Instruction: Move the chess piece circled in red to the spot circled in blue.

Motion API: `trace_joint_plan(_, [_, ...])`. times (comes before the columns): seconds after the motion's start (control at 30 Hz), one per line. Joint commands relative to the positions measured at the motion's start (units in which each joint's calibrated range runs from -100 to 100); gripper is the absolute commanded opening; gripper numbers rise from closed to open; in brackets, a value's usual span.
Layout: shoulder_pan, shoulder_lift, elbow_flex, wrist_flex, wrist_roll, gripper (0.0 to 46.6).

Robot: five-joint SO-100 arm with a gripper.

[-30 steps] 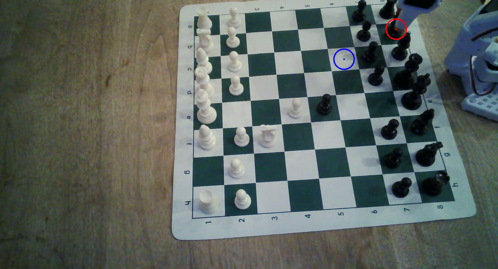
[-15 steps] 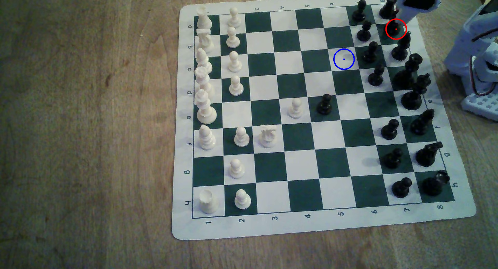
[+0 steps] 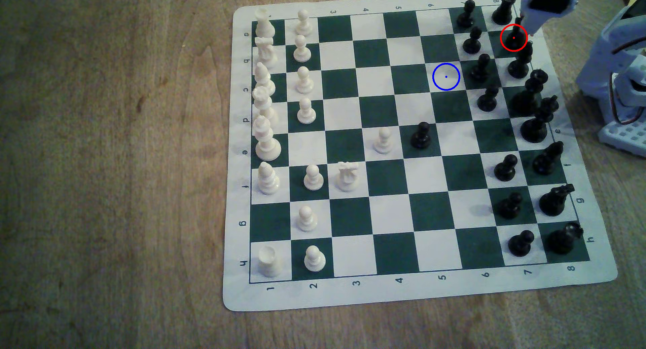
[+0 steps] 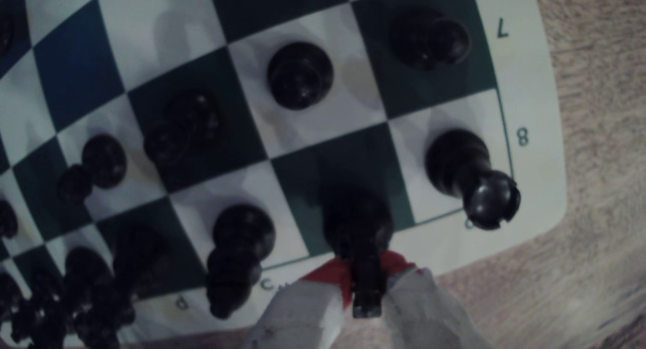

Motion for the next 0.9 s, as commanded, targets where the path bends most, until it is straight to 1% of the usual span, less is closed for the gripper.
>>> trace_joint_plan(0.0, [0.05, -5.08, -7.64, 4.04, -0.29, 0.2])
trace_joint_plan(0.2, [0.05, -7.72, -14.17, 6.34, -0.59, 0.3])
trace_joint_plan(0.23, [-0.42, -8.65, -16.44, 6.99, -0.59, 1.3])
trace_joint_plan(0.33, [-2.69, -9.41, -21.51, 10.92, -1.03, 1.5])
trace_joint_plan(0.37, [-5.19, -9.58, -25.23, 13.63, -1.9, 1.4])
trace_joint_plan(0.47, [-10.67, -8.48, -31.03, 17.07, -4.15, 1.1])
trace_joint_plan(0.5, [-12.16, -8.05, -31.94, 17.31, -4.74, 1.1])
trace_joint_plan(0.53, [-15.28, -6.61, -33.03, 17.07, -5.96, 1.2])
trace_joint_plan(0.63, [-20.29, -3.73, -33.84, 16.33, -8.21, 1.2])
trace_joint_plan(0.67, [-22.64, -2.28, -34.12, 15.76, -9.28, 1.1])
trace_joint_plan(0.73, [-24.36, -0.92, -34.12, 14.69, -10.21, 1.0])
trace_joint_plan(0.87, [-26.0, 2.81, -34.12, 12.32, -11.04, 0.9])
